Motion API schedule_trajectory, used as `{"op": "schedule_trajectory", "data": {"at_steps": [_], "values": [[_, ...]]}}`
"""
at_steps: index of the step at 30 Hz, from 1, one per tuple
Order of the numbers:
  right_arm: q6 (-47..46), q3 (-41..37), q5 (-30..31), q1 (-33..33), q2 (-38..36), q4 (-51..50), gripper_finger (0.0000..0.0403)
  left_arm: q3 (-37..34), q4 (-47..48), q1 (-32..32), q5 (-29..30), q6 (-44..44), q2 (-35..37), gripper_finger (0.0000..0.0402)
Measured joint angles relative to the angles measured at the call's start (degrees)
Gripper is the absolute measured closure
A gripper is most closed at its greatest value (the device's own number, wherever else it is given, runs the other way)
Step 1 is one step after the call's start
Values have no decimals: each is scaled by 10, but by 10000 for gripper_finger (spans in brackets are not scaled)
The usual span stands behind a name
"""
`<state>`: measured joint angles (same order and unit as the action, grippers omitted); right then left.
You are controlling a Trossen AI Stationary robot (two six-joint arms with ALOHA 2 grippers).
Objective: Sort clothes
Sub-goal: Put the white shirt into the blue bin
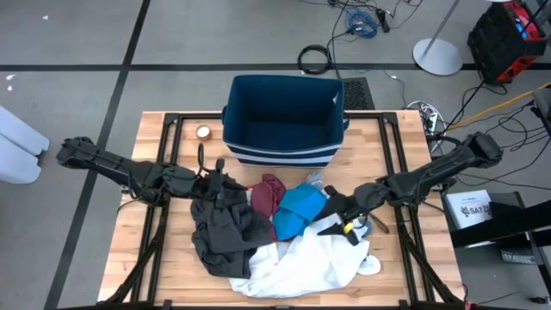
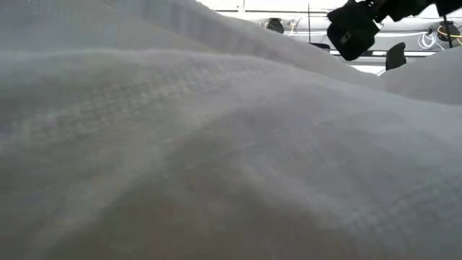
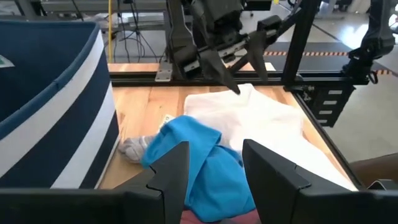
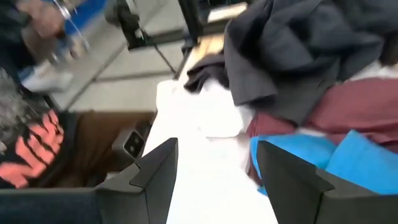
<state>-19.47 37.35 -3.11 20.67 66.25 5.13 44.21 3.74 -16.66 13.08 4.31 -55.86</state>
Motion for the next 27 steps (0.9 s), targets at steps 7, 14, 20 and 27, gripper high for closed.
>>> {"op": "schedule_trajectory", "data": {"at_steps": [7, 14, 20, 27], "values": [[21, 158, -1, 21, 104, -258, 195, 0, 0, 0, -8, 28, 0, 242], [20, 274, -3, 27, 184, -386, 195, 0, 3, 0, -13, 28, 0, 242], [13, 273, -13, 22, 208, -422, 195, 0, 16, 0, -22, 16, 0, 242], [0, 256, 16, 11, 210, -447, 195, 0, 16, 0, -22, -6, 0, 242]]}}
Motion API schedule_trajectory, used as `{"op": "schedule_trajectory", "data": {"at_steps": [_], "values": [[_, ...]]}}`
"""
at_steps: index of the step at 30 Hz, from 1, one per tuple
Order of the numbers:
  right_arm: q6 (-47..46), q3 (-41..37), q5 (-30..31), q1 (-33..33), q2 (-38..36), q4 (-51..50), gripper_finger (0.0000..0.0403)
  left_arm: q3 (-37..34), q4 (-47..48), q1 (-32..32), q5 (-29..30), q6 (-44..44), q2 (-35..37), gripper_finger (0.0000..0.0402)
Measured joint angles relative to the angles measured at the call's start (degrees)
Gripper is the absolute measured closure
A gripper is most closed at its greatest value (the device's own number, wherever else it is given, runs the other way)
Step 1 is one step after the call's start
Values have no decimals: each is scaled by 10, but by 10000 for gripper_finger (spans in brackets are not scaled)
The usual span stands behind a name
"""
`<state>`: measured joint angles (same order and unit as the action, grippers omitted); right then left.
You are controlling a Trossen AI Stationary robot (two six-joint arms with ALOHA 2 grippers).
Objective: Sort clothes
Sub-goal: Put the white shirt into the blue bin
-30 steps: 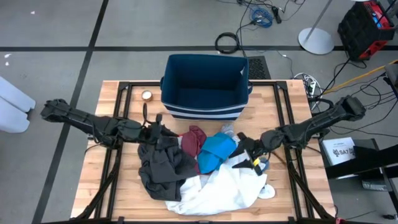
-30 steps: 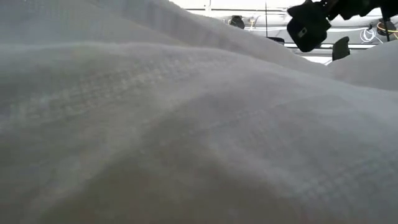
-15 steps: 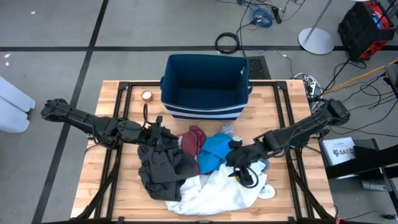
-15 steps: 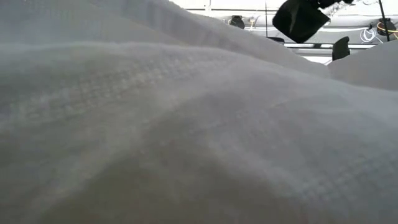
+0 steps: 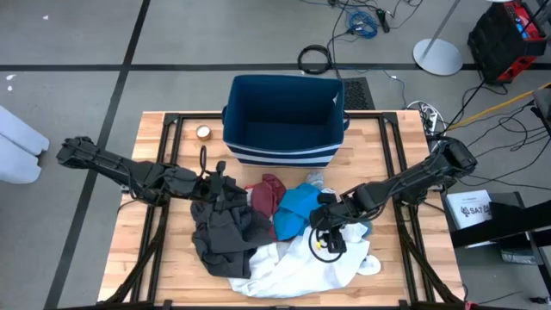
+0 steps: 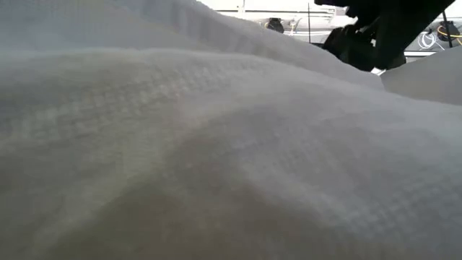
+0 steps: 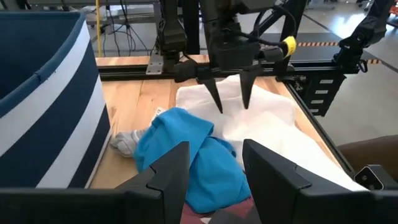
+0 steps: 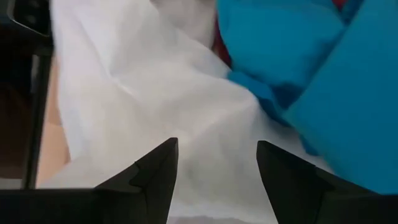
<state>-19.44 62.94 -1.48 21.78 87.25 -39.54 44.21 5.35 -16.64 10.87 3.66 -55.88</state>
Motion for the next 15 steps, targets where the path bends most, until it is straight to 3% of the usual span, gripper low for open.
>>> {"op": "schedule_trajectory", "data": {"at_steps": [10, 15], "values": [[-40, 0, 3, 6, 38, -27, 199, 0, 18, 0, 0, -1, 0, 242], [-54, -1, 1, 8, 56, -39, 263, 0, 19, 0, 0, -1, 0, 242]]}}
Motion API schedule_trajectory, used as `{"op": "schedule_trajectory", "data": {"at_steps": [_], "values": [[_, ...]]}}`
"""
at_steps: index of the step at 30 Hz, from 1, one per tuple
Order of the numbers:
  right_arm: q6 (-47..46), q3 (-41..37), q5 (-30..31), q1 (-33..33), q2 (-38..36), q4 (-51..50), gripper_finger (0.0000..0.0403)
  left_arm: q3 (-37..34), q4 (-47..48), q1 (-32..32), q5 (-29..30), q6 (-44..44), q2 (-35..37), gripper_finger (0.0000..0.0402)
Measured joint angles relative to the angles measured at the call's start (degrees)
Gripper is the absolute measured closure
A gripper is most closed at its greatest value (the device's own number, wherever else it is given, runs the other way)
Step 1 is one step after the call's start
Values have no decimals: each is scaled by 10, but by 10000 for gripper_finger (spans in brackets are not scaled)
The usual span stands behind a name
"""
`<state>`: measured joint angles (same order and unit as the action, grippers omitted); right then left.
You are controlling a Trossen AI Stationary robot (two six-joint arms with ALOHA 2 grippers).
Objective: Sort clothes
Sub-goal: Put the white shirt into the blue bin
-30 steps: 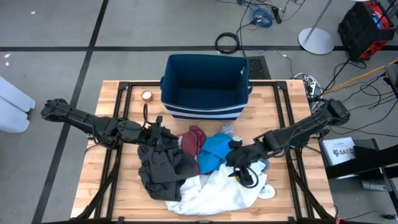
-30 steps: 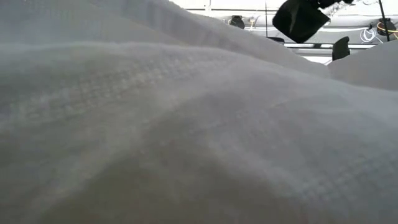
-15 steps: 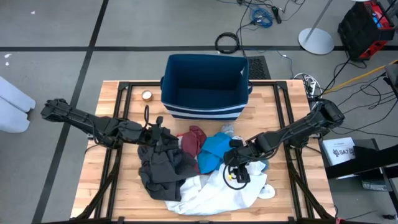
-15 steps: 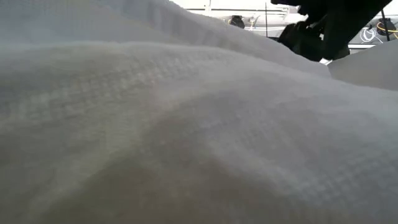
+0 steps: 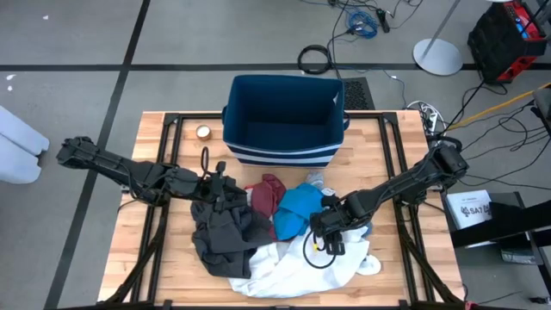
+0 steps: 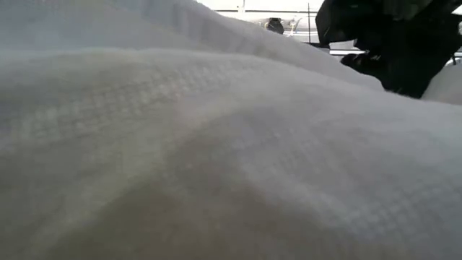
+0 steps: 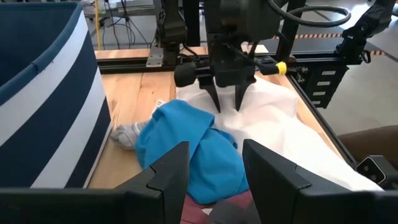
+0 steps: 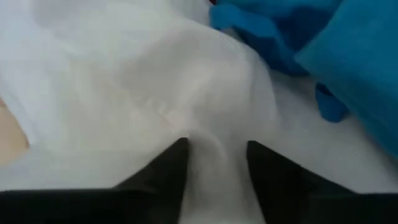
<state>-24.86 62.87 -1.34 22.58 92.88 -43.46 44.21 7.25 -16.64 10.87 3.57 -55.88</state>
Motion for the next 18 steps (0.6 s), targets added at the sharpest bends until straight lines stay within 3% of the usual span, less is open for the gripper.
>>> {"op": "schedule_trajectory", "data": {"at_steps": [5, 14, 18], "values": [[7, 0, 0, 1, -10, 12, 385, 0, 10, 0, 0, 1, 0, 242], [9, 77, 4, 13, -75, -9, 401, 0, 12, 0, 0, 4, 0, 242], [29, 137, 43, 34, -116, -23, 402, 0, 12, 0, 0, 4, 0, 242]]}}
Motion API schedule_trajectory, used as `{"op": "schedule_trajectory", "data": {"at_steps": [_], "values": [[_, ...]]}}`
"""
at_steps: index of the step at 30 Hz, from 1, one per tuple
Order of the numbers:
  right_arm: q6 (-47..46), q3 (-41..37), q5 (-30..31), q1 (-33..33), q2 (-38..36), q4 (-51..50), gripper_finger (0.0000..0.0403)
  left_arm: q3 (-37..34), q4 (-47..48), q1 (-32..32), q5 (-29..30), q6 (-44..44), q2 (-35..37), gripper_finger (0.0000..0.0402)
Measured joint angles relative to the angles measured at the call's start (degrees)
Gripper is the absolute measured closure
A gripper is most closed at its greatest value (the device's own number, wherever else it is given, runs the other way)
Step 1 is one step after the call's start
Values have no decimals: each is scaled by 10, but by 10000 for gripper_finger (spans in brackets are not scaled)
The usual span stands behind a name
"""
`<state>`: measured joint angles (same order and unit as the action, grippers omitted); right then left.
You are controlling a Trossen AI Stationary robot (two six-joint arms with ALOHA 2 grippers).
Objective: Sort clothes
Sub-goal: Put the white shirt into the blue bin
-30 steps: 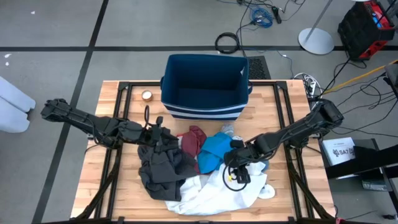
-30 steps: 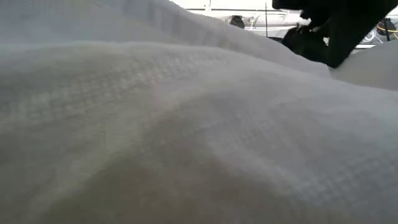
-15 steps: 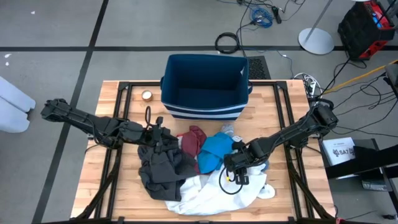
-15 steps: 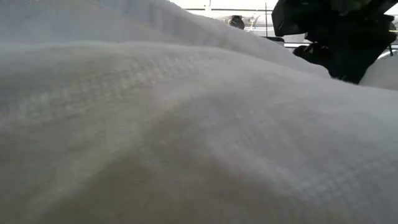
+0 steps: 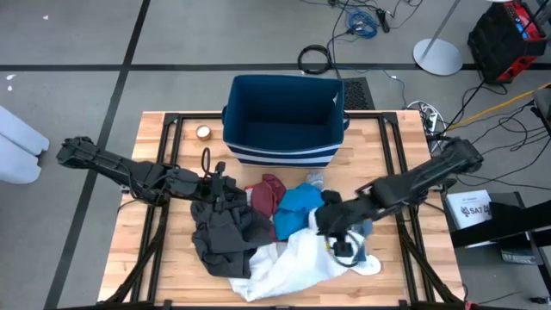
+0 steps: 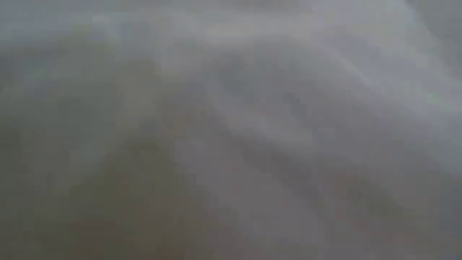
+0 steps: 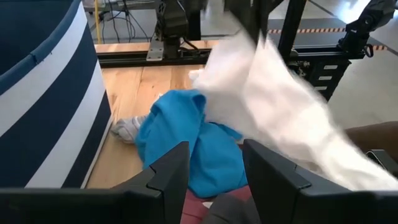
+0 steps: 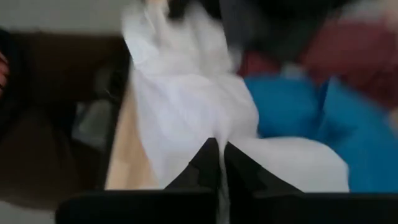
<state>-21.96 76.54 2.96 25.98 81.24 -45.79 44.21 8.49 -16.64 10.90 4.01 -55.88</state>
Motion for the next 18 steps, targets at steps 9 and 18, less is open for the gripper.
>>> {"op": "schedule_trajectory", "data": {"at_steps": [9, 18], "values": [[85, 69, 121, 60, -110, 24, 403, 0, -5, 0, 4, 1, 0, 242], [198, 71, 283, 108, -202, 100, 403, 0, -71, 0, -105, 2, 0, 242]]}}
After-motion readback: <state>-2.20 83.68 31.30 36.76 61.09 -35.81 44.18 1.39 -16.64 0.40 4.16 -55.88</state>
